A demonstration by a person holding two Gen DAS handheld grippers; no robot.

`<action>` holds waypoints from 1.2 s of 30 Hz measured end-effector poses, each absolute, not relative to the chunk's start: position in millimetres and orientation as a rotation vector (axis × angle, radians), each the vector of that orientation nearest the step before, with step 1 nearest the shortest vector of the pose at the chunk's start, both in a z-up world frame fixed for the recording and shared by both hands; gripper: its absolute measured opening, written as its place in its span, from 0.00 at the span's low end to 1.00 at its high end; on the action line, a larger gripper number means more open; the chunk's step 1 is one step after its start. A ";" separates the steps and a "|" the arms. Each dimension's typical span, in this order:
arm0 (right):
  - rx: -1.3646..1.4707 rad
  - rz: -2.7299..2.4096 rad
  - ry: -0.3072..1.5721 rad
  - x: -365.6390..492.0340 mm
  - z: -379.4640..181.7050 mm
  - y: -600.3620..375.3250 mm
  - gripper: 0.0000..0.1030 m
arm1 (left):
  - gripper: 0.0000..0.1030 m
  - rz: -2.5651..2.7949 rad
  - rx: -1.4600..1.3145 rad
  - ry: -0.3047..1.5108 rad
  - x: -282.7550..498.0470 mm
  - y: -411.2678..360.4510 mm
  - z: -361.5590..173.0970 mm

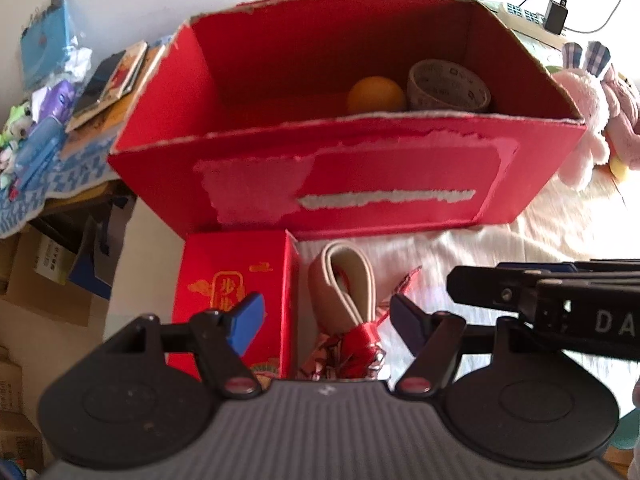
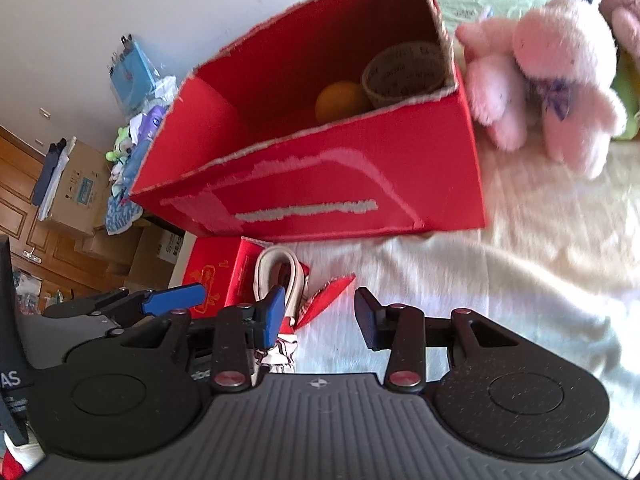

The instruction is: Organize objects

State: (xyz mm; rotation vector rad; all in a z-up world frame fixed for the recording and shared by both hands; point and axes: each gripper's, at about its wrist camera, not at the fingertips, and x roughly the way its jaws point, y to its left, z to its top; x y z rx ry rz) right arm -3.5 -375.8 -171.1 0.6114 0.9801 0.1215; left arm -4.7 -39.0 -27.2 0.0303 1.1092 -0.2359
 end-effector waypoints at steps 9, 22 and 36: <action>0.690 0.200 1.025 3.6 -184.3 -368.0 0.43 | 0.66 -0.370 -0.081 1.116 -18.0 -2.6 -40.5; 0.639 0.209 1.144 29.8 -211.0 -338.8 0.45 | 0.55 -0.537 -0.120 1.123 -27.8 -8.5 -47.5; 0.774 0.168 1.131 6.1 -207.0 -379.0 0.22 | 0.54 -0.648 -0.120 1.176 -16.3 -28.5 -65.1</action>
